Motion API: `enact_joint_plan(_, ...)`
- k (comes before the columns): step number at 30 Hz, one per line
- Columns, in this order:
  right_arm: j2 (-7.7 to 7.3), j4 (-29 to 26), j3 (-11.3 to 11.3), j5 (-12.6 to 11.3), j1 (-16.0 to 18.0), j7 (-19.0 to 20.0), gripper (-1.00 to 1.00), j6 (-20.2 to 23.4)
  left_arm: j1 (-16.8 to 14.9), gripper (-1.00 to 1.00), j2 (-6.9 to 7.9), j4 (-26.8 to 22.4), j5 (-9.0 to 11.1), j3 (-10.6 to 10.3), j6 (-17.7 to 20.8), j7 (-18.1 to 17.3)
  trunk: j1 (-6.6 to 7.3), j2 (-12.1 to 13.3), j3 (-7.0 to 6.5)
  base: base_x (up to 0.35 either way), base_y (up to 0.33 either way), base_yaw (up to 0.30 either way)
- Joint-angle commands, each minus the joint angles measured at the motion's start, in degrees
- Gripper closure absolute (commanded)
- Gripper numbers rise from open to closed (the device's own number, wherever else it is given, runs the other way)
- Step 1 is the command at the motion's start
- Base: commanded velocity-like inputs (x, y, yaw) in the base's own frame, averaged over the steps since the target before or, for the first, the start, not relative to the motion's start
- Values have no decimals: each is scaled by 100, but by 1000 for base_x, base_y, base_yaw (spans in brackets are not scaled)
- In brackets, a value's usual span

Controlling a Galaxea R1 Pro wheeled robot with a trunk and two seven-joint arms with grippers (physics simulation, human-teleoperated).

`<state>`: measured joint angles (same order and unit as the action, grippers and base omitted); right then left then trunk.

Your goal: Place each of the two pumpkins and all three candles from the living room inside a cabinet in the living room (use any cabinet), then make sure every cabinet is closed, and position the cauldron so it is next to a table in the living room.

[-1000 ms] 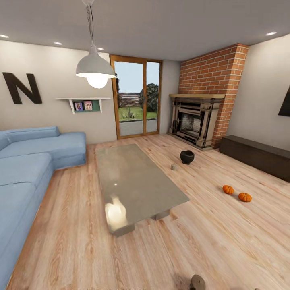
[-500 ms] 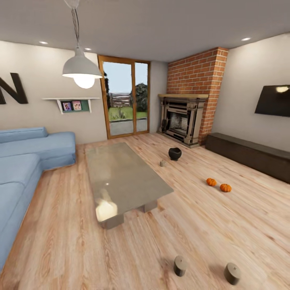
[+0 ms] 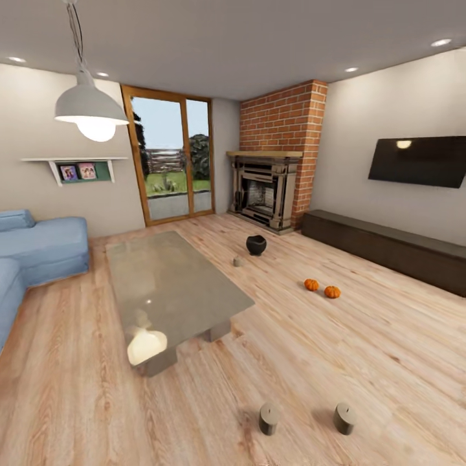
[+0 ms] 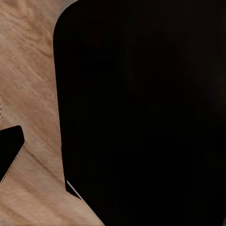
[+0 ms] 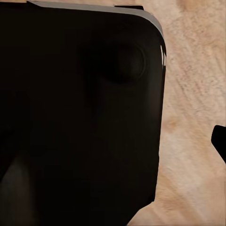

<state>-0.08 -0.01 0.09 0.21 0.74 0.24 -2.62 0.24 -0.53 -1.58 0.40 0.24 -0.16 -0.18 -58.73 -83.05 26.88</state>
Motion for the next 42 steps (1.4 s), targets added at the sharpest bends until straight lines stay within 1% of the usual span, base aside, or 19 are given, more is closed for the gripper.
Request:
enact_joint_plan(1,0,8,0,3,5,3,-100,-20,3,-100,0,-9,4,2,-2,-1,1,-3,5,-47,0,-287)
enact_joint_plan(32,0,10,-4,5,5,3,-100,-42,3,-100,-5,-43,4,9,-4,0,1,-3,5,-8,0,-288)
enact_joint_plan(36,0,10,-8,5,5,3,-100,-38,3,-100,-38,-44,4,6,-2,0,1,-3,6,-138,-97,-288)
enact_joint_plan(42,0,10,-9,7,5,3,-100,-37,3,-100,-47,-43,-1,-4,-2,0,1,-3,21,-173,-208,-280)
